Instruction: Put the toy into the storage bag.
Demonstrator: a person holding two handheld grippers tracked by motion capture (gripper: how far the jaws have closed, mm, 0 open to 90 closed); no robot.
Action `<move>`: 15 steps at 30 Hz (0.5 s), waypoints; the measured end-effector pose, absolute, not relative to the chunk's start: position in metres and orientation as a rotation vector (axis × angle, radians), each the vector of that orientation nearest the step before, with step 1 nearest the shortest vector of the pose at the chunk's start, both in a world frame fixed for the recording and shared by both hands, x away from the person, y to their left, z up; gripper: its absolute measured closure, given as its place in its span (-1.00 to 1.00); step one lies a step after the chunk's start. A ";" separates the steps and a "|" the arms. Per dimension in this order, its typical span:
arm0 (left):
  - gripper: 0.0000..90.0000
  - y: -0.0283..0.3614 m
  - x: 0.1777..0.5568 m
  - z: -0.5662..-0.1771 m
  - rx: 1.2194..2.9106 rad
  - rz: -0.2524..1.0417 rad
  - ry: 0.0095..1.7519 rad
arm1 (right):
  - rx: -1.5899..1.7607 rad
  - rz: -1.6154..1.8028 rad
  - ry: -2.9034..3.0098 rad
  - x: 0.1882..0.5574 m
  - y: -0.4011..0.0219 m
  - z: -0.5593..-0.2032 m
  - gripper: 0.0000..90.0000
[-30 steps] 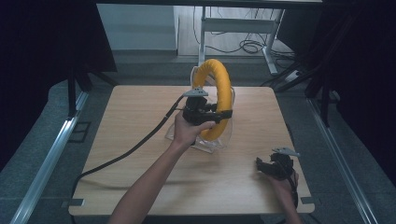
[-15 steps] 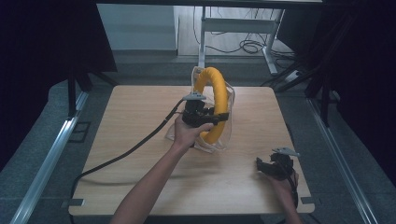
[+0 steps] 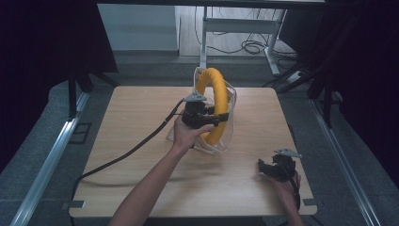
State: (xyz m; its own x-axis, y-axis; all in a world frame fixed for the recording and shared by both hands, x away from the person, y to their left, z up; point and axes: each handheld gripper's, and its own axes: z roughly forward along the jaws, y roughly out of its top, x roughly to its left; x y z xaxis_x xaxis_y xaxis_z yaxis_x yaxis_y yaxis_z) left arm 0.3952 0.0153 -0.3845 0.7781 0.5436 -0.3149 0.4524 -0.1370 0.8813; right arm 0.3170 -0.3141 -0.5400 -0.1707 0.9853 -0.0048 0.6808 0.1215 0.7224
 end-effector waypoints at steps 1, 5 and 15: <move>0.00 0.016 0.395 -0.384 1.766 0.099 0.777 | 1.607 0.812 1.913 0.317 -0.314 -0.540 -0.68; -0.16 0.020 0.392 -0.378 1.738 0.094 0.777 | 1.607 0.811 1.913 0.317 -0.314 -0.540 -0.68; -0.39 0.026 0.383 -0.373 1.789 0.114 0.740 | 1.607 0.813 1.914 0.317 -0.314 -0.540 -0.68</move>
State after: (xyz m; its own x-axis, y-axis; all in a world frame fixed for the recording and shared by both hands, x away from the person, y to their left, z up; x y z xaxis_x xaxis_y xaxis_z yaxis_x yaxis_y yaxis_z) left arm 0.3835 0.0262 -0.3733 0.7971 0.5337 -0.2825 0.4244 -0.1623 0.8908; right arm 0.3169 -0.3140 -0.5399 -0.1712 0.9852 -0.0034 0.6812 0.1209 0.7220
